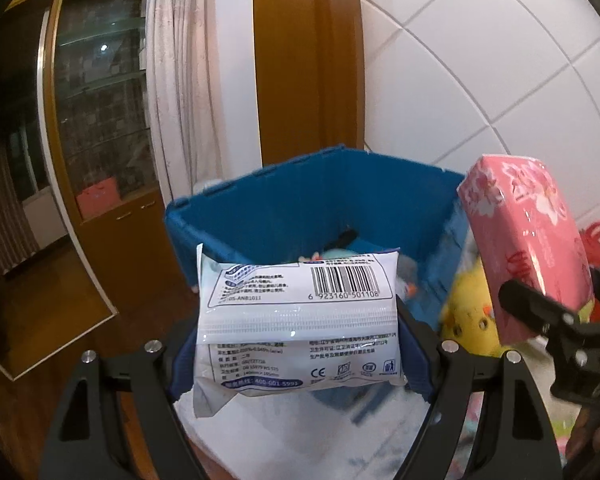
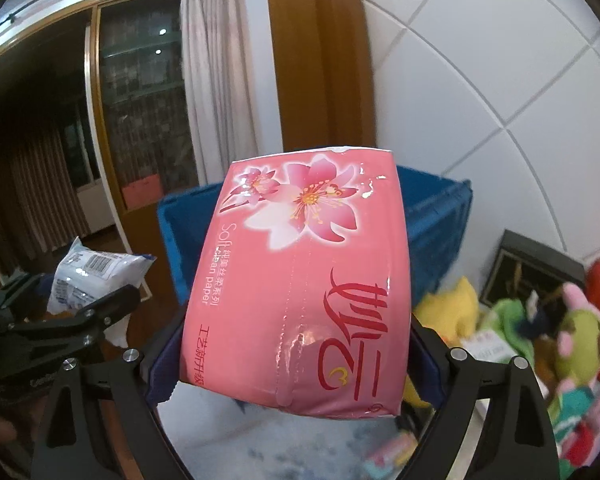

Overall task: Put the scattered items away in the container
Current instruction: 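Carry the pink tissue pack and white wipe packet over the blue crate with both grippers, then open both grippers to drop the packets into the blue crate, then move both grippers back toward the pile of toys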

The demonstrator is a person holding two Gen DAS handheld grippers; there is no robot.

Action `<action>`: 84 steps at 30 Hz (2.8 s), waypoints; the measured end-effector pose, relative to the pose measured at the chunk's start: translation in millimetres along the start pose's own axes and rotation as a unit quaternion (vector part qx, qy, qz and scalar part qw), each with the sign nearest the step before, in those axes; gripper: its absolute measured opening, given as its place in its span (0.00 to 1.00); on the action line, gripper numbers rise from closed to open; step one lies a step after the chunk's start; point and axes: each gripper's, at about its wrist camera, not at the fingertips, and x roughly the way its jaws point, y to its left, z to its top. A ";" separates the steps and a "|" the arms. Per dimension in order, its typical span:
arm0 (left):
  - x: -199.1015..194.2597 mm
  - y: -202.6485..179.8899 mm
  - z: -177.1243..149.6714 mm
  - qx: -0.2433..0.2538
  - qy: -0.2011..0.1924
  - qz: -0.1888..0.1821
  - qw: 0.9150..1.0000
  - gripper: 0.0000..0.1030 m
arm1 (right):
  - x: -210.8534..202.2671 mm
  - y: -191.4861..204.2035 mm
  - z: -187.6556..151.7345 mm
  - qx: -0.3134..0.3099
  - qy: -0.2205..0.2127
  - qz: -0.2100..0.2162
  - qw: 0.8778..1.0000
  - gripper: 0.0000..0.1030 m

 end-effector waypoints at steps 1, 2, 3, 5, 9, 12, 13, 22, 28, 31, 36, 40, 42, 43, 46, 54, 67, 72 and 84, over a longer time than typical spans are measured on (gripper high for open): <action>7.2 2.9 7.7 0.005 -0.004 -0.002 1.000 0.79 | 5.8 2.3 3.5 0.001 -0.002 -0.001 1.000 0.90; 16.4 6.6 16.9 0.011 -0.009 -0.004 1.000 0.79 | 15.0 5.9 9.8 0.003 -0.005 -0.003 1.000 0.90; 26.3 9.3 24.9 0.017 -0.013 -0.006 1.000 0.79 | 22.9 8.7 16.0 0.004 -0.007 -0.005 1.000 0.90; 48.7 15.7 41.5 0.027 -0.017 -0.017 0.999 0.79 | 42.4 14.7 26.9 0.007 -0.009 -0.017 1.000 0.90; 97.4 32.7 70.6 0.048 -0.011 -0.045 0.998 0.79 | 78.8 18.9 48.6 0.028 -0.014 -0.048 0.998 0.90; 134.6 42.5 89.8 0.062 0.004 -0.067 0.996 0.79 | 108.1 22.3 66.7 0.038 -0.008 -0.072 0.997 0.90; 145.8 44.0 96.1 0.065 0.011 -0.077 0.995 0.79 | 116.1 23.3 72.3 0.041 -0.006 -0.080 0.996 0.90; 214.5 34.6 127.7 0.098 0.051 -0.131 0.985 0.80 | 165.8 19.8 104.5 0.063 0.027 -0.151 0.986 0.90; 230.3 28.1 123.6 0.103 0.060 -0.149 0.982 0.95 | 181.1 14.8 109.4 0.064 0.047 -0.175 0.981 0.91; 238.7 26.9 123.1 0.104 0.068 -0.149 0.981 0.96 | 185.7 13.3 108.1 0.064 0.049 -0.182 0.980 0.97; 249.2 31.5 119.5 0.101 0.078 -0.145 0.981 0.97 | 184.5 12.8 107.5 0.067 0.049 -0.198 0.977 1.00; 252.0 32.1 116.8 0.100 0.081 -0.143 0.981 0.99 | 183.4 11.7 105.1 0.068 0.051 -0.200 0.976 1.00; 251.3 30.6 117.6 0.101 0.082 -0.144 0.981 0.99 | 182.5 12.6 103.1 0.068 0.052 -0.201 0.976 1.00; 251.2 30.9 117.3 0.101 0.082 -0.143 0.981 0.99 | 182.1 12.5 102.2 0.068 0.052 -0.202 0.976 1.00; 249.0 32.0 116.4 0.099 0.081 -0.143 0.981 0.99 | 181.3 11.5 101.4 0.068 0.053 -0.205 0.975 1.00; 243.2 33.4 115.3 0.101 0.080 -0.144 0.981 0.99 | 176.9 8.5 99.6 0.070 0.054 -0.206 0.975 1.00; 196.3 28.9 100.6 0.103 0.059 -0.169 0.978 0.99 | 134.3 11.2 81.6 0.093 0.037 -0.233 0.967 1.00; 161.8 3.9 83.4 0.118 0.048 -0.199 0.972 0.99 | 94.3 2.5 62.2 0.111 0.031 -0.255 0.960 1.00; 51.9 -99.6 16.2 0.158 0.038 -0.248 0.955 0.99 | -46.6 -45.0 -20.7 0.155 0.021 -0.308 0.938 1.00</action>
